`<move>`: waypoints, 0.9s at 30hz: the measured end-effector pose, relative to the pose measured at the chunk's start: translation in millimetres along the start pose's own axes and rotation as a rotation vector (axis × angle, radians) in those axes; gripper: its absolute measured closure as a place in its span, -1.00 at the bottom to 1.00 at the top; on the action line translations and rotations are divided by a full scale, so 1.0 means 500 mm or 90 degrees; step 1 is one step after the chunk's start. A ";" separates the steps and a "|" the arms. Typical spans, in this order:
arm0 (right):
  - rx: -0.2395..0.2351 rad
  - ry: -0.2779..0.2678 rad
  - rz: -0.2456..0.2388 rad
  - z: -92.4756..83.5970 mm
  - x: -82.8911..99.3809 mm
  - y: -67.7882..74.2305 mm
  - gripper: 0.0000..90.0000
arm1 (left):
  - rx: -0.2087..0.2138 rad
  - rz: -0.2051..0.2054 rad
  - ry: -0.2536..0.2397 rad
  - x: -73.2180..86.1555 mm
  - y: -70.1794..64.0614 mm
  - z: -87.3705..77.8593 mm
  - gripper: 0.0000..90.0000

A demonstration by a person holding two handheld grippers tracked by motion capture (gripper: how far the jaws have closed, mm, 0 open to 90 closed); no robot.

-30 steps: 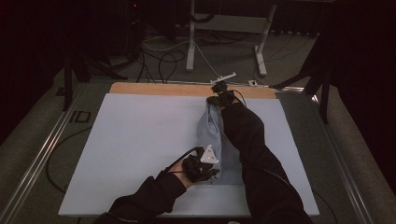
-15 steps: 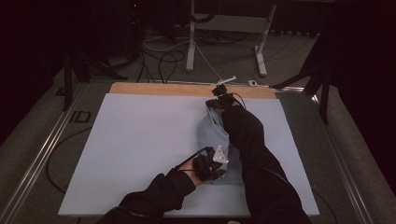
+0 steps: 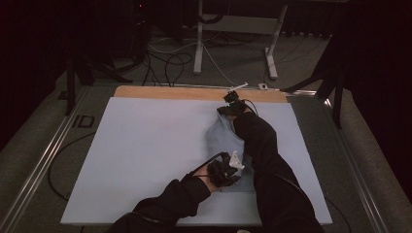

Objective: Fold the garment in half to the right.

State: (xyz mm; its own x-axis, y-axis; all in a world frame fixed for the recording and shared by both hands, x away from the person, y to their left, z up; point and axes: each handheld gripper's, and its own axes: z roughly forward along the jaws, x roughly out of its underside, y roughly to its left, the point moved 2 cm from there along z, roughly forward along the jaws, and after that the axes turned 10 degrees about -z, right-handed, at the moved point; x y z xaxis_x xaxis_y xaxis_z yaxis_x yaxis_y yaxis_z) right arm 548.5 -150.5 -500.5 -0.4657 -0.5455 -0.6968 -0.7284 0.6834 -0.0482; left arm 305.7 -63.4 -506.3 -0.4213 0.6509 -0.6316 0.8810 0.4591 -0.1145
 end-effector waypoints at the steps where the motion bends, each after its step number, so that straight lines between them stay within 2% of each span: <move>1: -0.003 -0.003 0.002 0.001 0.002 -0.002 0.84 | 0.001 -0.001 0.004 0.000 0.001 0.002 0.93; 3: -0.001 -0.003 0.004 0.000 0.004 -0.005 0.68 | 0.002 -0.004 0.004 -0.003 0.000 0.009 0.93; 4: -0.004 -0.005 0.007 -0.001 0.005 -0.006 0.49 | 0.001 0.001 0.009 -0.004 0.001 0.009 0.93; 5: -0.004 -0.005 0.007 -0.001 0.005 -0.006 0.49 | 0.001 0.001 0.009 -0.004 0.001 0.009 0.93; 7: -0.011 -0.014 0.016 -0.005 0.006 -0.009 0.13 | 0.005 -0.003 0.007 -0.008 -0.002 0.012 0.93; 9: -0.010 -0.011 0.026 -0.013 0.012 -0.016 -0.21 | 0.006 0.003 0.012 -0.010 -0.004 0.013 0.93; 10: -0.007 -0.013 0.026 -0.019 0.014 -0.018 -0.30 | 0.006 0.002 0.012 -0.010 -0.004 0.015 0.93; 11: -0.007 -0.013 0.026 -0.019 0.014 -0.018 -0.30 | 0.008 0.000 0.015 -0.010 -0.002 0.017 0.93; 12: -0.006 -0.013 0.032 -0.025 0.017 -0.022 -0.41 | 0.010 -0.004 0.015 -0.009 -0.002 0.019 0.93; 13: -0.020 -0.019 0.036 -0.040 0.022 -0.030 -0.65 | 0.007 -0.002 0.019 -0.009 -0.001 0.020 0.93; 15: -0.016 -0.019 0.037 -0.045 0.023 -0.034 -0.65 | 0.008 -0.003 0.024 -0.010 0.000 0.024 0.92; 16: -0.003 -0.023 0.040 -0.056 0.024 -0.039 -0.62 | 0.007 -0.003 0.026 -0.010 0.000 0.026 0.92; 17: -0.003 -0.020 0.037 -0.067 0.026 -0.043 -0.70 | 0.009 -0.010 0.024 -0.010 0.000 0.028 0.92; 20: 0.013 -0.033 0.037 -0.086 0.029 -0.047 -0.70 | 0.010 -0.008 0.028 -0.013 -0.003 0.032 0.91; 23: 0.018 -0.047 0.041 -0.103 0.034 -0.046 -0.70 | 0.033 -0.017 0.028 -0.021 -0.011 0.034 0.84; 27: 0.022 -0.058 0.041 -0.117 0.039 -0.048 -0.70 | 0.041 -0.008 0.036 -0.026 -0.025 0.044 0.74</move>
State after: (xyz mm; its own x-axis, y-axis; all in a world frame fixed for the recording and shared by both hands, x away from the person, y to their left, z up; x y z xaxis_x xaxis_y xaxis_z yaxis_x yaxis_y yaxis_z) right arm 527.5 -205.8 -470.8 -0.4621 -0.4543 -0.7616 -0.6797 0.7331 -0.0249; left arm 305.0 -90.8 -513.6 -0.4427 0.6792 -0.5854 0.8866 0.4294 -0.1722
